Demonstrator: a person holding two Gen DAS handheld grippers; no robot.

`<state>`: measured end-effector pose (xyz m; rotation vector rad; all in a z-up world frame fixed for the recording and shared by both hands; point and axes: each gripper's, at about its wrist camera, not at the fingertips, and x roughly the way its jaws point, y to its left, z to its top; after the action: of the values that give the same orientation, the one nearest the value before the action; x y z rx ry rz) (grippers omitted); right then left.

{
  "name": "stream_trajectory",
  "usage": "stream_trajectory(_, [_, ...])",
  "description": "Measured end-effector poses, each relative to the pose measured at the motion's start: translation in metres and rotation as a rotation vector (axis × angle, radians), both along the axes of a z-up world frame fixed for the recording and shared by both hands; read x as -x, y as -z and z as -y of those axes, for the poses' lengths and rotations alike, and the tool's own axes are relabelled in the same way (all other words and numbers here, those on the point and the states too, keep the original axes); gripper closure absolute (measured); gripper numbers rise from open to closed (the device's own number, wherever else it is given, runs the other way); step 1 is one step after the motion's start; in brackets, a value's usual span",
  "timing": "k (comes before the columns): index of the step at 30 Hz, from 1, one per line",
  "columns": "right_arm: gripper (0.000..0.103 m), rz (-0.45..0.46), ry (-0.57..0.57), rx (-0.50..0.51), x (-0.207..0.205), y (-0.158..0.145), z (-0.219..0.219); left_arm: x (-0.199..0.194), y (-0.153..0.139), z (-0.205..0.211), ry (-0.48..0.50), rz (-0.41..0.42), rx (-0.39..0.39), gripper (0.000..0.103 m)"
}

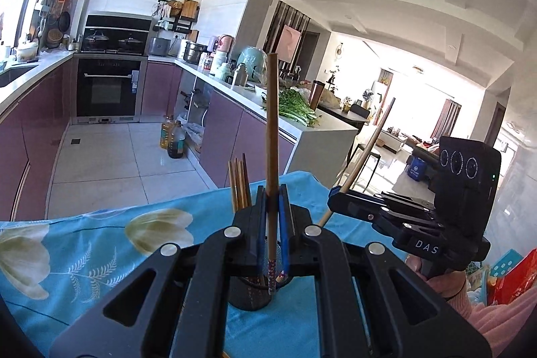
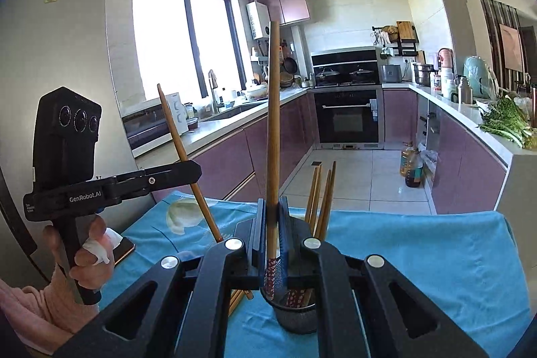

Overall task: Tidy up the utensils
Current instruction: 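Raise both held chopsticks upright and lower them into the black mesh cup, then open both grippers to release the chopsticks into the cup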

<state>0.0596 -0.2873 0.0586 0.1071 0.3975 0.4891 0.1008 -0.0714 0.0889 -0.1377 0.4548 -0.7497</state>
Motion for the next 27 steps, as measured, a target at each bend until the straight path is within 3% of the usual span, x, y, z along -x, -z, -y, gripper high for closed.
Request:
stream_trajectory(8, [0.097, -0.039, 0.030, 0.032, -0.021, 0.017, -0.002, -0.016, 0.008, 0.026, -0.026, 0.000, -0.096, 0.096])
stream_trajectory(18, [0.097, -0.140, 0.021, 0.083, -0.039, 0.042, -0.006, -0.027, 0.046, 0.050, 0.008, -0.078, -0.241, 0.096])
stream_trajectory(27, [0.097, -0.242, 0.010, 0.127, -0.053, 0.059, -0.010, -0.040, 0.066, 0.054, 0.041, -0.174, -0.295, 0.096])
